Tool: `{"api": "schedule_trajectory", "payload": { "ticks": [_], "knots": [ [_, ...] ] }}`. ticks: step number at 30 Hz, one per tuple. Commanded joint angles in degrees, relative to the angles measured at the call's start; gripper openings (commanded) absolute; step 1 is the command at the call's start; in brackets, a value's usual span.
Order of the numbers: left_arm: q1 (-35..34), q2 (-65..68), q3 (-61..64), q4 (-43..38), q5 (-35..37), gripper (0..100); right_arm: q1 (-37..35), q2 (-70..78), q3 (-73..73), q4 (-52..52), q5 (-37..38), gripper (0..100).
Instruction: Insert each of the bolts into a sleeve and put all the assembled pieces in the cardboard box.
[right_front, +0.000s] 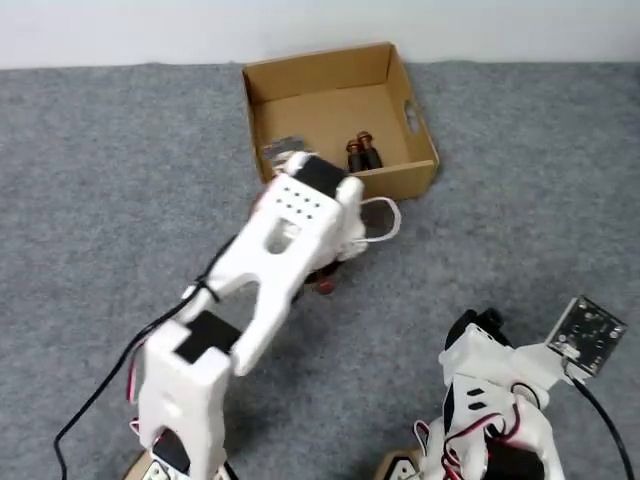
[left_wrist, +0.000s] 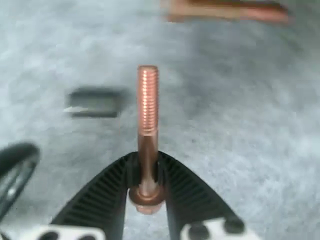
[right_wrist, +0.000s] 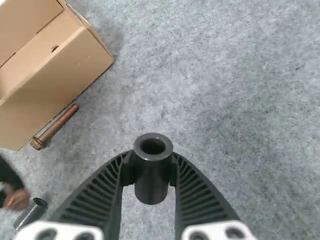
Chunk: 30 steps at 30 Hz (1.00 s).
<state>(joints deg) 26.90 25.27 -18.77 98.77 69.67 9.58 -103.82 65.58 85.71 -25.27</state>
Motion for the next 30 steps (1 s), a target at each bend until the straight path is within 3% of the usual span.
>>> {"api": "schedule_trajectory", "payload": {
  "ticks": [1, 6, 13, 20, 26, 30],
  "knots": [
    [-2.7, -9.5, 7.5, 1.7, 5.5, 0, 0.3, -0.2, -0.5, -1.2, 0.3, 0.9],
    [-7.7, -17.9, 14.5, 1.7, 15.8, 0, 0.3, -0.2, -0.5, -1.2, 0.3, 0.9],
    [-18.9, -21.5, 15.3, 1.6, 28.5, 0, 0.3, -0.1, -0.5, -1.2, 0.3, 0.9],
    [-21.3, -21.5, 15.3, 1.7, 28.0, 1, 0.5, -0.1, -0.5, -1.2, 0.3, 0.9],
    [-21.3, -22.1, 15.3, 1.8, 28.1, 14, 0.6, -0.1, -0.5, -1.2, 0.3, 0.9],
    [-21.2, -22.1, 15.3, 1.8, 28.0, 16, 0.6, -0.1, -0.5, -1.2, 0.3, 0.9]
  ]
}}
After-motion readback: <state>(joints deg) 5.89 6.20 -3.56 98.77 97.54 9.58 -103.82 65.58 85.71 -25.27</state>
